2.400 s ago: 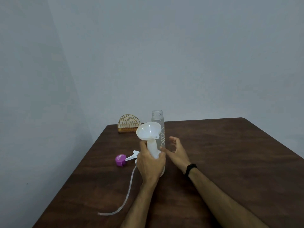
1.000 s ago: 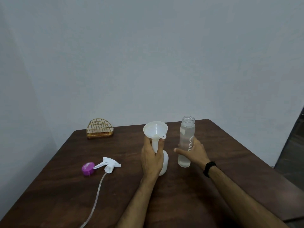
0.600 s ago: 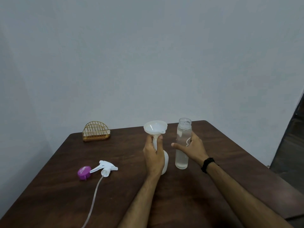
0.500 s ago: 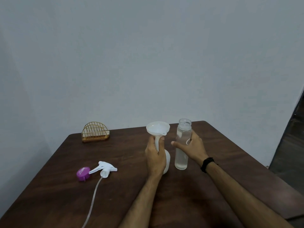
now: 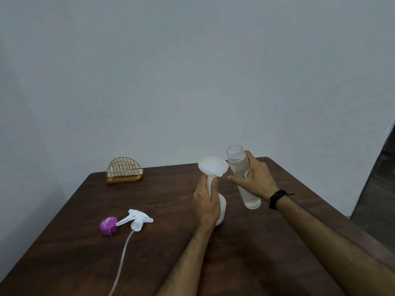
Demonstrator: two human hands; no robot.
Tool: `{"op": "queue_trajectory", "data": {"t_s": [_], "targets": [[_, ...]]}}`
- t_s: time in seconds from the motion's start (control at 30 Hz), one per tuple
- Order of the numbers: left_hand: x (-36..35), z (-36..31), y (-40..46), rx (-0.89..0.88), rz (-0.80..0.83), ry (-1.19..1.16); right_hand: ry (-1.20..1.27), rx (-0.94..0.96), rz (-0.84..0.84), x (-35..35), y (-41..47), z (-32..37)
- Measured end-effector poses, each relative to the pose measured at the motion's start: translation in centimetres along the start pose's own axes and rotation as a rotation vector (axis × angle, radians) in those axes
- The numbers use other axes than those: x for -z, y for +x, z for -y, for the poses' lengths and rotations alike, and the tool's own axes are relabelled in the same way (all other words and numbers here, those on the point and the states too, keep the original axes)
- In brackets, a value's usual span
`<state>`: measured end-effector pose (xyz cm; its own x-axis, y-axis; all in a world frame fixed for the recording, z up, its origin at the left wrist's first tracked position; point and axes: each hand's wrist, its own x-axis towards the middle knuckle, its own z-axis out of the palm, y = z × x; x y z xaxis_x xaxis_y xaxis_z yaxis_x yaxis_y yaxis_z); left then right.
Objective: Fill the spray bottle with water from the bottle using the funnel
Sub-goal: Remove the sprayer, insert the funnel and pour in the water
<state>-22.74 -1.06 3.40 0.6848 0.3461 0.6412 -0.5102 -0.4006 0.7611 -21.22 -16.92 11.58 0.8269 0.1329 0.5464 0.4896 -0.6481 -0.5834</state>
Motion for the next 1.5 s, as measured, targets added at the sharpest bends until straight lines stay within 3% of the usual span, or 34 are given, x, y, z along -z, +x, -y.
{"op": "queue_trajectory", "data": {"t_s": [0.5, 1.5], "targets": [[-0.5, 0.5, 0.0, -0.006, -0.04, 0.04, -0.509, 0.118, 0.119, 2.8, 2.9, 1.6], [-1.0, 0.9, -0.1, 0.019, -0.072, 0.09, -0.728, 0.244, 0.166, 4.6, 4.2, 2.2]]}}
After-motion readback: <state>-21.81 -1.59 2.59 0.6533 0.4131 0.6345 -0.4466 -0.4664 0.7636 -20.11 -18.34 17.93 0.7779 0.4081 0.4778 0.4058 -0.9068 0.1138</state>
